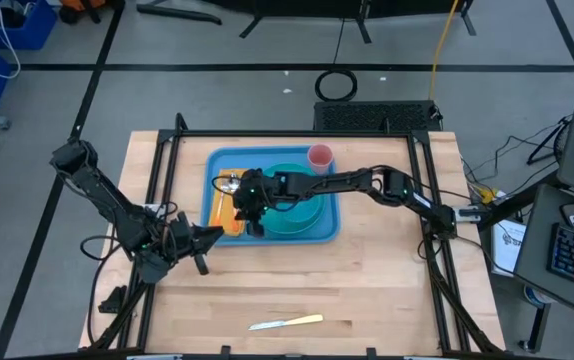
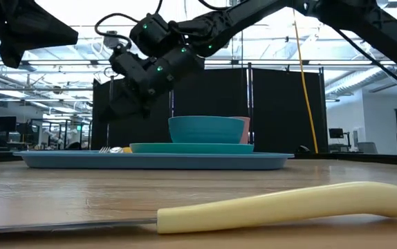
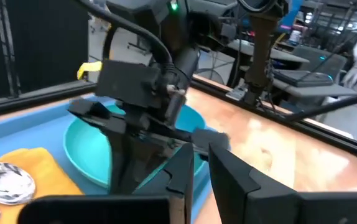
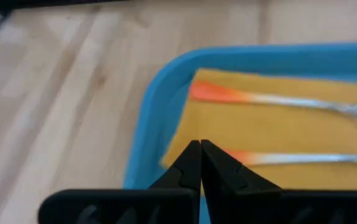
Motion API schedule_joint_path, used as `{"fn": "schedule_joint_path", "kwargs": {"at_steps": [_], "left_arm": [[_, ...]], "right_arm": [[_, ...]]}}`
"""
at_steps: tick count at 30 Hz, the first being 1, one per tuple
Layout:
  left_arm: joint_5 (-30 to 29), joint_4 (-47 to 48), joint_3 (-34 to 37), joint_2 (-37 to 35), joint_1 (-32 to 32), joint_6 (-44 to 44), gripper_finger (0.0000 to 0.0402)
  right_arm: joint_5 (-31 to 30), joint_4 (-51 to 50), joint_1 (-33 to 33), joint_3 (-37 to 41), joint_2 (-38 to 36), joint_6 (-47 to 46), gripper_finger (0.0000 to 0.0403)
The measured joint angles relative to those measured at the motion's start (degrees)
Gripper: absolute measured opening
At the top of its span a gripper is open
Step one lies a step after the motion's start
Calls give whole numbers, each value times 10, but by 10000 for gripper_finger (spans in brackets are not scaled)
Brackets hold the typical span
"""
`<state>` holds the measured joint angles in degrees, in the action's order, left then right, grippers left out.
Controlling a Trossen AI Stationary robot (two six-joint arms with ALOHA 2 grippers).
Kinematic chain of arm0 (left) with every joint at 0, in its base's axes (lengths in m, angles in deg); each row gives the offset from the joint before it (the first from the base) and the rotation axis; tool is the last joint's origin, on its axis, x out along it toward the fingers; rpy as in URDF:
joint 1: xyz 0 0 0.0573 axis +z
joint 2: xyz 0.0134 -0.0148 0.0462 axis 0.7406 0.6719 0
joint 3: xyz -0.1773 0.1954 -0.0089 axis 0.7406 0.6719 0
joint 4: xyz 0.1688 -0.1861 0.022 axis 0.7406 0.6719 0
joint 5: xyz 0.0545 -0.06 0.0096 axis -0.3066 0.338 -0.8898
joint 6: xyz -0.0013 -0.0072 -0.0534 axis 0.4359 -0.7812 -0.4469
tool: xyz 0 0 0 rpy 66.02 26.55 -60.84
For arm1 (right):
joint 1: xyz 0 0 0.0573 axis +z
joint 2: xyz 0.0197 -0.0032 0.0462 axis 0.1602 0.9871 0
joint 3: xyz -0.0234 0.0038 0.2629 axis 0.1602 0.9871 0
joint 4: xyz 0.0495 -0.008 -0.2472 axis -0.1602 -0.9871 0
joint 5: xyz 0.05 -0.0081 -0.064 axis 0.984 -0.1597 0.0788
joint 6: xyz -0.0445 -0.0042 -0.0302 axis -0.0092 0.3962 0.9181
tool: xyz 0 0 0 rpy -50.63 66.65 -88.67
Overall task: Set up tray
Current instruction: Adjust the orange spoon on the orange napkin on the blue serving tray
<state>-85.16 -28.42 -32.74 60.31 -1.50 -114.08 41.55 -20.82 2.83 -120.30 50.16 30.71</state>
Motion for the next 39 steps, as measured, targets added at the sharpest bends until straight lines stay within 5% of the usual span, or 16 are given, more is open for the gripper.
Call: {"fn": "schedule_joint_path", "kwargs": {"at_steps": [13, 39], "left_arm": [[-20, -1, 0, 0, 48, 18, 51], [264, 130, -1, -1, 237, -120, 51]], "right_arm": [[5, -38, -2, 0, 6, 11, 0], [-57, -21, 10, 1, 45, 72, 0]]}}
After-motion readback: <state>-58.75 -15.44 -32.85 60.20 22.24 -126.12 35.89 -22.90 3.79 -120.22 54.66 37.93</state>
